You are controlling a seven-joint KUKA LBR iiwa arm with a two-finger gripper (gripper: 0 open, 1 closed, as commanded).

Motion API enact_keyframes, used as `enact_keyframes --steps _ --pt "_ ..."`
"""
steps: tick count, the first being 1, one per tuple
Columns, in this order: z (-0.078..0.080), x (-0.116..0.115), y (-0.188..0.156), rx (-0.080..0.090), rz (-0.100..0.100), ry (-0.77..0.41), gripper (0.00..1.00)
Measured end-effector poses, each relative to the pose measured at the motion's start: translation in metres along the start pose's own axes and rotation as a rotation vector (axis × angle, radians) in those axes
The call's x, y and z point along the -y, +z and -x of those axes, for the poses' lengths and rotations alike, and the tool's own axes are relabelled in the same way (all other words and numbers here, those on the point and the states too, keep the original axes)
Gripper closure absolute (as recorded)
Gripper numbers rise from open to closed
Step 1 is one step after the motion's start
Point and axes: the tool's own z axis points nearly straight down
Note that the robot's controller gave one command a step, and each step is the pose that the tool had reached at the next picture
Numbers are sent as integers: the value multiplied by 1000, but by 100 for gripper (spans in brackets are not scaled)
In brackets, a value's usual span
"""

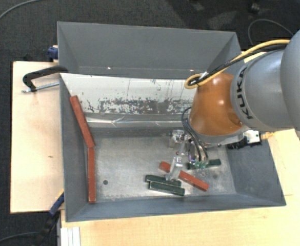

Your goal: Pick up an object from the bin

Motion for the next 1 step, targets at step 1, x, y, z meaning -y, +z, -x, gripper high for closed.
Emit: enact_keyframes --steps 1 --pt "0 -3 -1 3 3 -6 100"
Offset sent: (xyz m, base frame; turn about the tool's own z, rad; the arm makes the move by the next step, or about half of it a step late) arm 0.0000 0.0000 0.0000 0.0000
